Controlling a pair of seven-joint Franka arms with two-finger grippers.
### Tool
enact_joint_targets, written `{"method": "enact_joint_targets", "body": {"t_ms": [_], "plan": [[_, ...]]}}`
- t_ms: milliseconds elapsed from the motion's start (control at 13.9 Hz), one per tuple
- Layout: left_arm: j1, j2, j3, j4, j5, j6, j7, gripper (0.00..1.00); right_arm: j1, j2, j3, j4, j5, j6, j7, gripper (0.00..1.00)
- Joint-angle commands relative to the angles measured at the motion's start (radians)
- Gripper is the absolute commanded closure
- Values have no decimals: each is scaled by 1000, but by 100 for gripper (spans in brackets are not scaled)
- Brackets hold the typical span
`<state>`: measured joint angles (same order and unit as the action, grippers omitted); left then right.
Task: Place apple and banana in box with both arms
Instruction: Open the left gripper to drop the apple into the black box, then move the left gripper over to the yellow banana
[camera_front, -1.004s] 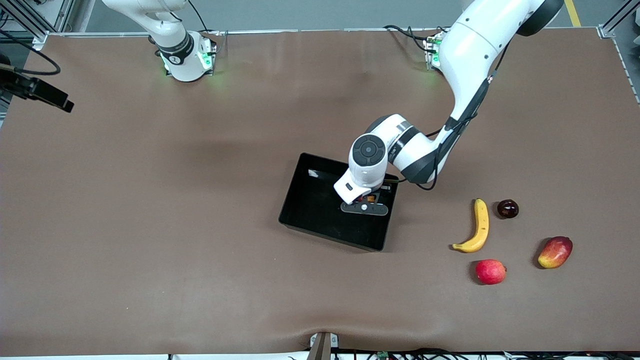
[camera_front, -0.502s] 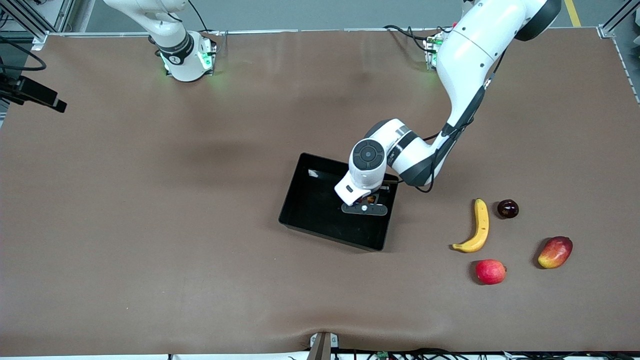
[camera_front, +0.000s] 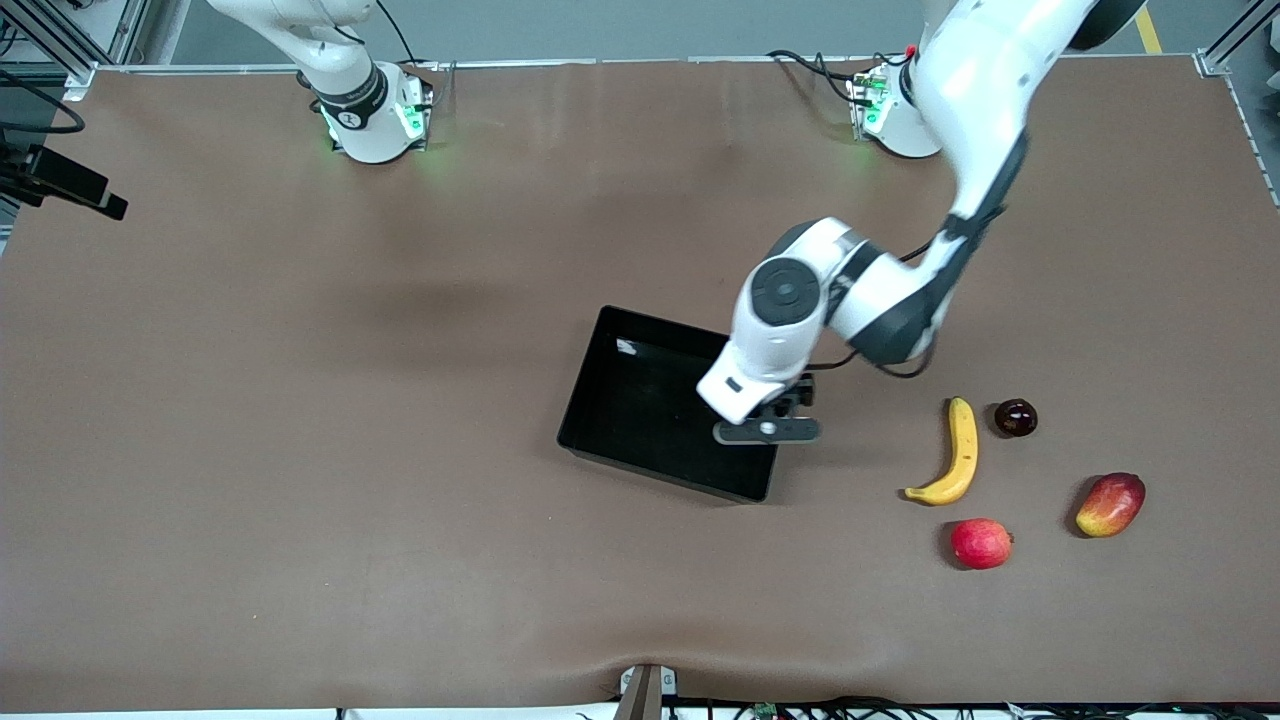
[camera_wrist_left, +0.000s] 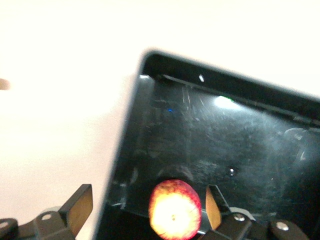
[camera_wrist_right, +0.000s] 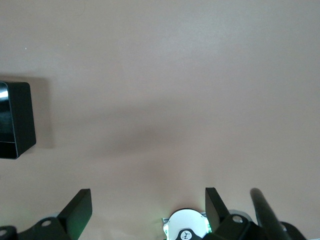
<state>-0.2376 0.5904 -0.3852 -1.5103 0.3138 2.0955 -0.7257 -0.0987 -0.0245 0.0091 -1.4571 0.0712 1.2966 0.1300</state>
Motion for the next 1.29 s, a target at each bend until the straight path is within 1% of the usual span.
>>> {"method": "enact_joint_targets", "body": {"t_ms": [0, 143, 287, 430, 574, 717, 1004, 1219], "plan": [[82, -70, -3, 9, -70, -69, 140, 0, -15, -32, 11, -31, 13, -3, -13, 0], [161, -86, -3, 6, -94, -100, 327, 0, -19, -31, 9, -29, 13, -3, -13, 0], [219, -90, 0, -19, -96, -139, 463, 0, -18, -31, 9, -29, 13, -5, -13, 0], [282, -80, 2, -59, -79, -137, 560, 0, -18, -31, 9, -29, 13, -5, -12, 0], [343, -63, 2, -71, -76, -115, 667, 0, -18, -31, 9, -29, 13, -7, -13, 0], [362, -35, 3, -79, -65, -95, 689, 0, -19, -31, 9, -29, 13, -8, -13, 0], [406, 28, 3, -99, 79, -22, 715, 0, -19, -28, 9, -25, 13, -20, -12, 0], [470, 69, 3, -148, 94, 113, 793, 0, -19, -26, 9, -25, 13, -20, -12, 0]]}}
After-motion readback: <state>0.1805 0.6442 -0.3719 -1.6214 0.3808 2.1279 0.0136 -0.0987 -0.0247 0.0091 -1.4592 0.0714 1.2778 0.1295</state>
